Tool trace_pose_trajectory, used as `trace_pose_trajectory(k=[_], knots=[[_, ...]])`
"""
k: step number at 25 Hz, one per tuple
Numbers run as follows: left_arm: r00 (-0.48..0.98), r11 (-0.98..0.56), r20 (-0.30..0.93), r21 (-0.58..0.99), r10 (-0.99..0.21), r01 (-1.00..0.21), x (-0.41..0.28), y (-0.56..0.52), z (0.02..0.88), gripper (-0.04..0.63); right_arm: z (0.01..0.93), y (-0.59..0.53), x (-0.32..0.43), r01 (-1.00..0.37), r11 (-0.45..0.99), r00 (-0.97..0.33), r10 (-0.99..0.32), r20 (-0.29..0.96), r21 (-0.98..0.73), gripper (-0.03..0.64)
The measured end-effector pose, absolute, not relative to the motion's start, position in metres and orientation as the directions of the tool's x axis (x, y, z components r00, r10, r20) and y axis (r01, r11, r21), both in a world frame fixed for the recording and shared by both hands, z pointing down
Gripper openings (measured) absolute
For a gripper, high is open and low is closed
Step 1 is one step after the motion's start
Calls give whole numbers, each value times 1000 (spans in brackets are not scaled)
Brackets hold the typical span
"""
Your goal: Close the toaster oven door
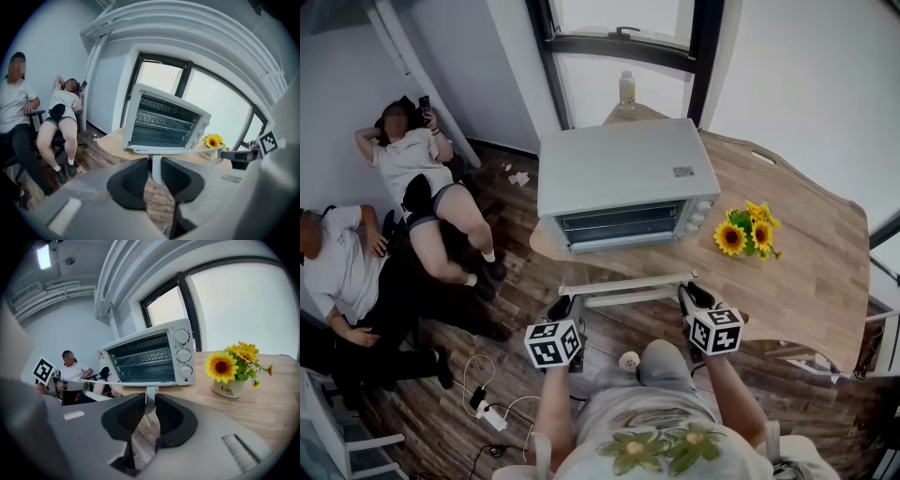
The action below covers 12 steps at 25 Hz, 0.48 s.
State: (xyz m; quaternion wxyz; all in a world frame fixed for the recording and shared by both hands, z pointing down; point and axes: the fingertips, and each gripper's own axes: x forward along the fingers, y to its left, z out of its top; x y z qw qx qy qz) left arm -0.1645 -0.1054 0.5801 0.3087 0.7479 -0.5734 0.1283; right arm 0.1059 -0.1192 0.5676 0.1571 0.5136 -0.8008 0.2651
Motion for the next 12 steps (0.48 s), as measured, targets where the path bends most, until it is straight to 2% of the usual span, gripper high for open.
trace_pose_trajectory(k=[12], knots=[[303,-137,542,324,-784,-936,-166,-111,569,95,556,-125,105,-904,345,-427,-756,496,-251,75]])
